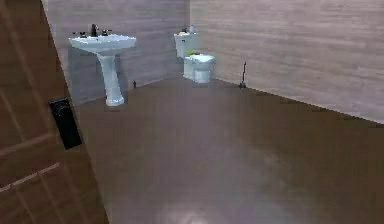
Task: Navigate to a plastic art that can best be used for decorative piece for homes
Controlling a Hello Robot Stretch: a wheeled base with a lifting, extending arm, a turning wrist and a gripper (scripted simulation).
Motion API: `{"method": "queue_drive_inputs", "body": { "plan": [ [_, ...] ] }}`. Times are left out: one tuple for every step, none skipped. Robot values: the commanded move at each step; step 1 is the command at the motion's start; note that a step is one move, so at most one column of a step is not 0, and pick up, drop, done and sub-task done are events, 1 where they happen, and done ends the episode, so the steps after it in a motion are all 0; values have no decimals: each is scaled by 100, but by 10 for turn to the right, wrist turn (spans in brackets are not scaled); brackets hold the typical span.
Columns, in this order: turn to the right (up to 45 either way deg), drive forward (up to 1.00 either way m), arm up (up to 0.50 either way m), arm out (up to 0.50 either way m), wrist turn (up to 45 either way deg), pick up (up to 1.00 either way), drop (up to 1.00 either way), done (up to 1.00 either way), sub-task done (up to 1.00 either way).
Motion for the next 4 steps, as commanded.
{"method": "queue_drive_inputs", "body": {
  "plan": [
    [-450, 0, 0, 0, 0, 0, 0, 0, 0],
    [-180, 0, 0, 0, 0, 0, 0, 0, 0],
    [0, 45, 0, 0, 0, 0, 0, 0, 0],
    [-390, 0, 0, 0, 0, 0, 0, 0, 0]
  ]
}}
